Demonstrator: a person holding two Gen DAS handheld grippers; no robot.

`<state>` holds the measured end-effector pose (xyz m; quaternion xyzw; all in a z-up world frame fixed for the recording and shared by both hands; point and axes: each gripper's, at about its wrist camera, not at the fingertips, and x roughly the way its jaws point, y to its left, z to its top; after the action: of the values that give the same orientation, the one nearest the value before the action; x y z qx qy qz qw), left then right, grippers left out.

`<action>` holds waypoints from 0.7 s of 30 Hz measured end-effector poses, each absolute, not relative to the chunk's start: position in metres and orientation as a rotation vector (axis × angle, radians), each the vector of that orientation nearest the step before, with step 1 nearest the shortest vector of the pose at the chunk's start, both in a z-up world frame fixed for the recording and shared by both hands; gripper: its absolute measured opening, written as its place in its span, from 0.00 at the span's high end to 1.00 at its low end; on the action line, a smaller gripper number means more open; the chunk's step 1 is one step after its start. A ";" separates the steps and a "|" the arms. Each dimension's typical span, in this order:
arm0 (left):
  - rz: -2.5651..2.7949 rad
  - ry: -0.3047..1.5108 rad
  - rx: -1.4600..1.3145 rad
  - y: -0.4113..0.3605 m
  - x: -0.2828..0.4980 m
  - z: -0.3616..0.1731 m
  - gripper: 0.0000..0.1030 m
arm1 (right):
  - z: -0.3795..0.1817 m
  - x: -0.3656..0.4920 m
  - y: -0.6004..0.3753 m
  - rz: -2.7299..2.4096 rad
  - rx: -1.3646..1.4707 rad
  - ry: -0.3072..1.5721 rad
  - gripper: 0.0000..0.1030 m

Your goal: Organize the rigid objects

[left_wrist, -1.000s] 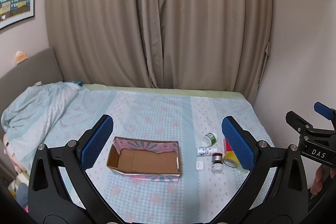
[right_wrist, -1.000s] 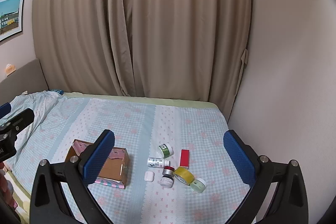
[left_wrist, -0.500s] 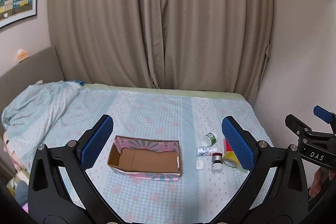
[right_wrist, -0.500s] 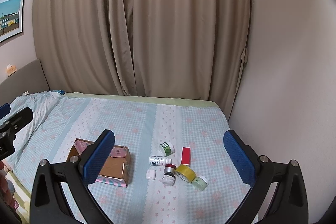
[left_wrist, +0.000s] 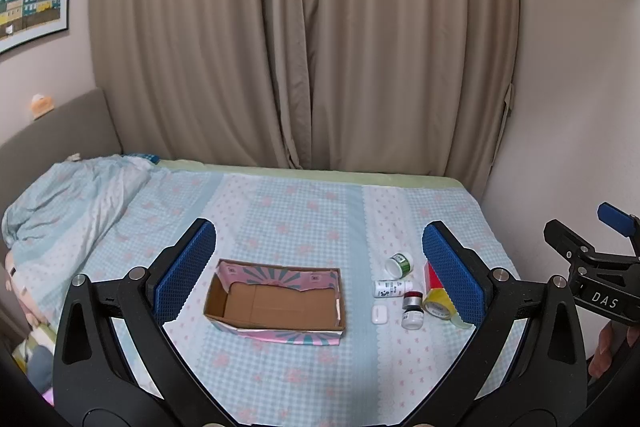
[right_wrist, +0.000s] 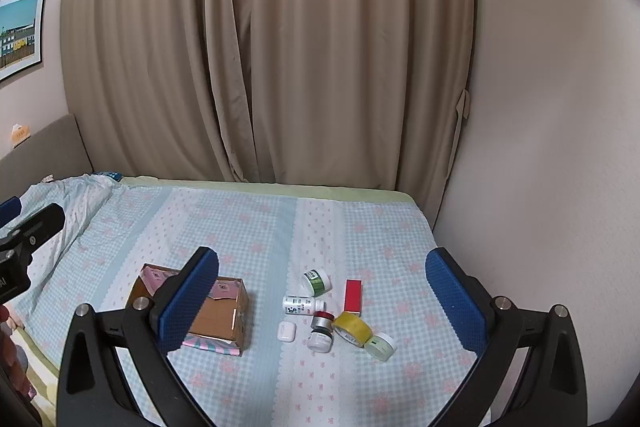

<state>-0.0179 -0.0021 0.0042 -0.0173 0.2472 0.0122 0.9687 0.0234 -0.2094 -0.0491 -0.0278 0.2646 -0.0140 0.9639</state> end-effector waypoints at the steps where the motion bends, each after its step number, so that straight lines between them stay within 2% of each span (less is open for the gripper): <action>1: 0.025 0.499 -0.034 -0.002 -0.018 0.005 0.00 | -0.049 0.023 -0.210 -0.027 -0.055 0.535 0.00; 21: 0.011 0.506 -0.023 0.003 -0.015 0.009 0.00 | -0.051 0.019 -0.208 -0.033 -0.040 0.533 0.00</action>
<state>-0.0152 0.0033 0.0086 -0.0113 0.2502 0.0053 0.9681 0.0191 -0.2083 -0.0512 -0.0199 0.2635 -0.0164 0.9643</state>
